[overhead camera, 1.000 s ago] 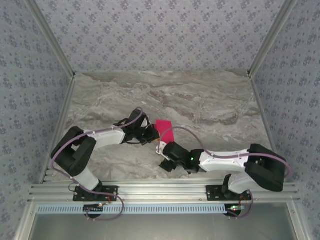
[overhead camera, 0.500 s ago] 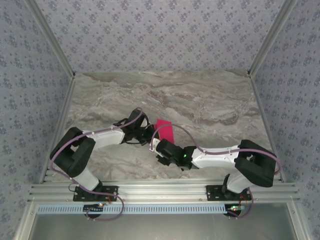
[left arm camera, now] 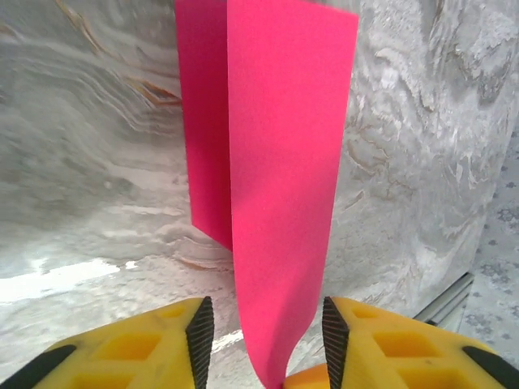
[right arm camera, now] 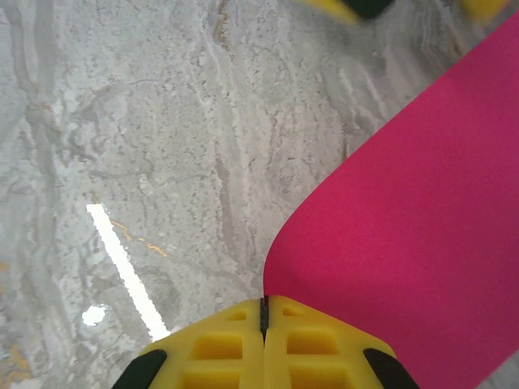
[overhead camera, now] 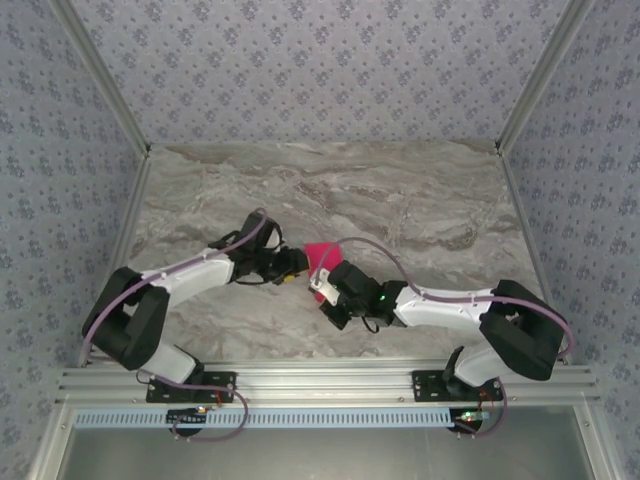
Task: Fold a paper plane with a square sheet of paper (fold left side to right side)
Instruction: Third fold the triangle at the center of the table.
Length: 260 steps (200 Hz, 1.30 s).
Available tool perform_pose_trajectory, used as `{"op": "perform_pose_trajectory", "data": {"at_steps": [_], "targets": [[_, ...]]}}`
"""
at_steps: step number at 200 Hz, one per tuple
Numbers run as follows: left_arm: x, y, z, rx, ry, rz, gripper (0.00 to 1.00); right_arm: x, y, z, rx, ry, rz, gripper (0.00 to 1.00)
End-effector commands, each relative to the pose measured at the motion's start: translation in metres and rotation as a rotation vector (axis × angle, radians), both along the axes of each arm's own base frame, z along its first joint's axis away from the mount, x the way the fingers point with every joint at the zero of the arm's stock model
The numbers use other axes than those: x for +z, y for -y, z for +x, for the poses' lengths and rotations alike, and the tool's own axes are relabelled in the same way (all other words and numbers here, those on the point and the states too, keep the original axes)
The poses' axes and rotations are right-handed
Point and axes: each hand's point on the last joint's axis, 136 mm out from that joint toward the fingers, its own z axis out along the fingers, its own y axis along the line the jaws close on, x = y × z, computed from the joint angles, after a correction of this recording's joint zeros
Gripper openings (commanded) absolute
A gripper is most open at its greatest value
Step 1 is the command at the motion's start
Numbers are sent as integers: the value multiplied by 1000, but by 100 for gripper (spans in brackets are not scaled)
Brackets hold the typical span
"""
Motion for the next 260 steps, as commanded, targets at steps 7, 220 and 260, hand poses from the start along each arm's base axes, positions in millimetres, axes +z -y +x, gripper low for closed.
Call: {"op": "perform_pose_trajectory", "data": {"at_steps": [7,220,260], "targets": [[29,-5,6,-66,83,39,40,2,-5,-17,40,-132,67,0],[-82,63,39,-316,-113,181,15,1,12,20,-164,-387,213,0],[-90,60,34,-320,-127,199,14,-11,26,36,-255,-431,174,0]]}}
